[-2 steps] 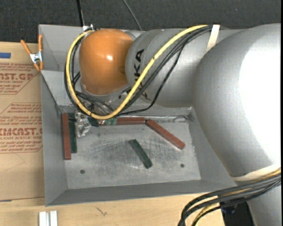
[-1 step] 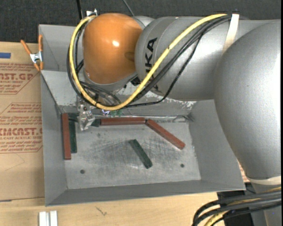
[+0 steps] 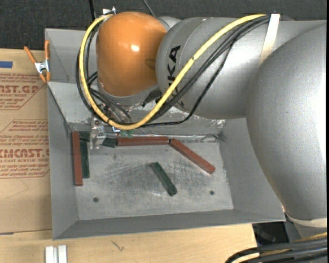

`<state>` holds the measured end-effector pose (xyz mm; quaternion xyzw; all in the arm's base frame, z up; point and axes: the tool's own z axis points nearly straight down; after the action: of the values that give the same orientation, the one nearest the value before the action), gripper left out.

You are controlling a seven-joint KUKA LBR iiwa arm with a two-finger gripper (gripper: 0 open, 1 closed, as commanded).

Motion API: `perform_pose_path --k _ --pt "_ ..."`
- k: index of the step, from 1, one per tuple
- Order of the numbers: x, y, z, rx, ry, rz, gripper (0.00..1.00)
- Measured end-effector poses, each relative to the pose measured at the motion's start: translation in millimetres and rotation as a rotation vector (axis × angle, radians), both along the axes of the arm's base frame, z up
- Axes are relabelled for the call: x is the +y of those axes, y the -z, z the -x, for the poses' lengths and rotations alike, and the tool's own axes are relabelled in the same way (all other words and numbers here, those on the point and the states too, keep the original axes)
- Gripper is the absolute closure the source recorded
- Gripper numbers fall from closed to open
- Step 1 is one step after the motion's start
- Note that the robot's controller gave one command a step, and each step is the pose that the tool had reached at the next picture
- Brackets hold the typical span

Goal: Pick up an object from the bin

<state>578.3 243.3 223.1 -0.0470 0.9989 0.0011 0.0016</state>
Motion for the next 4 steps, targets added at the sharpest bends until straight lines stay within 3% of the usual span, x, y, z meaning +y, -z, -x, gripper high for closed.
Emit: perform_pose_path --k 1,2,3,4 --pt "-1.6 34.3 -2.2 -0.001 -0.342 0.002 1.0" --pt "-14.0 91.8 -12.5 0.004 -0.316 0.001 0.0" --pt "-13.6 90.2 -13.0 0.001 -0.316 0.0 0.0" --pt "-18.2 116.7 -12.8 -0.006 -0.424 0.001 0.0"
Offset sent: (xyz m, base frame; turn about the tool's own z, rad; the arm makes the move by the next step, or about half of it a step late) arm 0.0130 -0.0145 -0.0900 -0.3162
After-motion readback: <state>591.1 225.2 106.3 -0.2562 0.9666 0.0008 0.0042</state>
